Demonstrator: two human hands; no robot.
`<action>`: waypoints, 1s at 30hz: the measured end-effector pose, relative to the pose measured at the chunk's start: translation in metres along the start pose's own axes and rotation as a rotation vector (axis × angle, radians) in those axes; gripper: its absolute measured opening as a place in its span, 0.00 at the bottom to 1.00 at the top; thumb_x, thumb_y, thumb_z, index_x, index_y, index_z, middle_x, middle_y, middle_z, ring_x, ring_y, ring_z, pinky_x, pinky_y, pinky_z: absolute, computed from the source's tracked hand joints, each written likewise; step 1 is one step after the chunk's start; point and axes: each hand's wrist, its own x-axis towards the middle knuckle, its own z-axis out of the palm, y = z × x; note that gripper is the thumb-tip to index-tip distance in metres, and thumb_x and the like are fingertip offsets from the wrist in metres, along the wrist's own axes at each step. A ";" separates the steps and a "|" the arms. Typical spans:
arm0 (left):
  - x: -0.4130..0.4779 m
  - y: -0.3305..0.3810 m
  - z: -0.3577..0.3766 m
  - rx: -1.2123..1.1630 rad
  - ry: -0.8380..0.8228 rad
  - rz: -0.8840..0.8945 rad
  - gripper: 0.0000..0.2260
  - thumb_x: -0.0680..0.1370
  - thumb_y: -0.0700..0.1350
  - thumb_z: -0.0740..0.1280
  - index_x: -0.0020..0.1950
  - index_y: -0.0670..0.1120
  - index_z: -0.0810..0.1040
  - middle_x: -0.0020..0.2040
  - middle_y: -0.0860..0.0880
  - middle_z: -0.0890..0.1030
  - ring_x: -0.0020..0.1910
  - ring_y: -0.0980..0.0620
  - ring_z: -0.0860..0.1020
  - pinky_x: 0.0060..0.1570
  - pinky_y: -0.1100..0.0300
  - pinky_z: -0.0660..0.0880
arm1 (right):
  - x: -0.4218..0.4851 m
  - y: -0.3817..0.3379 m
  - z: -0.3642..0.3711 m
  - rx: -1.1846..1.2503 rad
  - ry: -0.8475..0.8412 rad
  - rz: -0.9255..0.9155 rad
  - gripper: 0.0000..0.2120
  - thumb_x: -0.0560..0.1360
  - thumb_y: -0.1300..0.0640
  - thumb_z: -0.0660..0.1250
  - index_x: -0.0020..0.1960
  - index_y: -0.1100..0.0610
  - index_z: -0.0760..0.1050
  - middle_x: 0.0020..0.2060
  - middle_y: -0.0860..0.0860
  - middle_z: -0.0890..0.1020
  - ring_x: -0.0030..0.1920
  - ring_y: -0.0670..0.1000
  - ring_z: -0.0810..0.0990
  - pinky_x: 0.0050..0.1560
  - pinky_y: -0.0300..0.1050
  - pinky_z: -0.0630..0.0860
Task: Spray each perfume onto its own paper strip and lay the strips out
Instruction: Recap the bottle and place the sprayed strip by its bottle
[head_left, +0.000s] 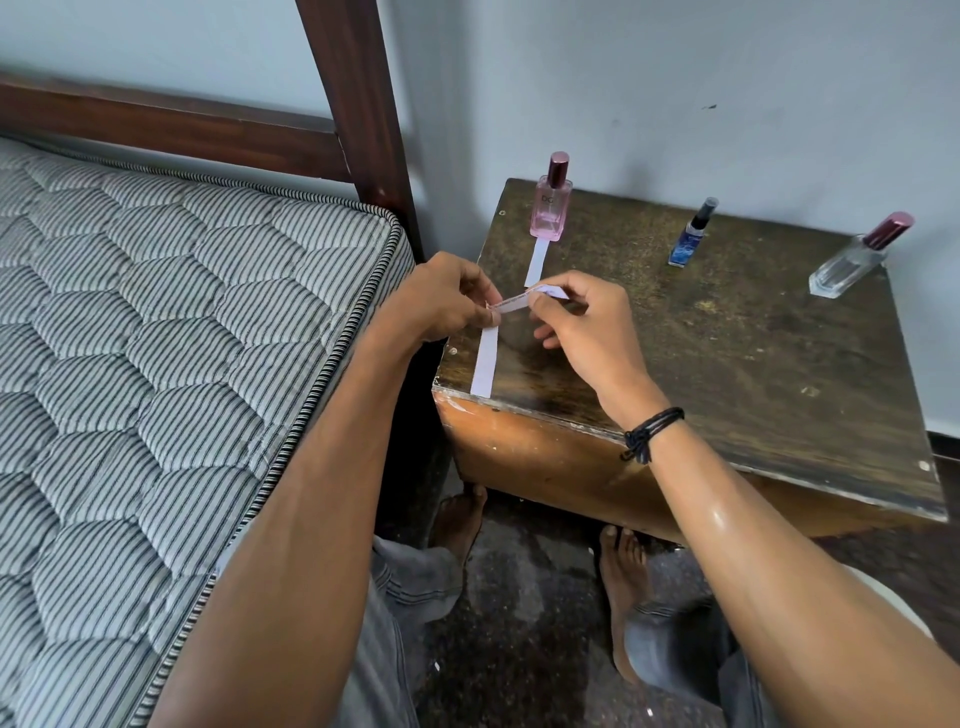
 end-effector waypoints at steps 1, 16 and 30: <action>0.000 0.000 0.000 -0.001 -0.006 -0.002 0.08 0.72 0.39 0.78 0.49 0.45 0.85 0.35 0.53 0.80 0.31 0.62 0.76 0.39 0.66 0.75 | 0.000 0.000 0.000 0.006 -0.002 0.003 0.04 0.80 0.60 0.70 0.53 0.56 0.84 0.43 0.51 0.86 0.37 0.49 0.86 0.39 0.42 0.82; 0.004 -0.005 0.001 -0.073 0.087 -0.038 0.09 0.72 0.32 0.74 0.42 0.46 0.84 0.34 0.47 0.80 0.34 0.50 0.80 0.44 0.52 0.83 | -0.001 0.005 0.004 -0.200 -0.011 -0.086 0.05 0.76 0.54 0.74 0.48 0.45 0.81 0.43 0.42 0.84 0.42 0.46 0.84 0.49 0.50 0.82; 0.006 -0.006 0.003 -0.054 0.179 -0.027 0.16 0.68 0.34 0.75 0.39 0.56 0.79 0.35 0.46 0.83 0.35 0.48 0.81 0.49 0.43 0.83 | -0.003 0.002 0.004 -0.301 0.041 -0.108 0.02 0.78 0.53 0.73 0.48 0.49 0.84 0.40 0.42 0.84 0.41 0.43 0.81 0.44 0.40 0.77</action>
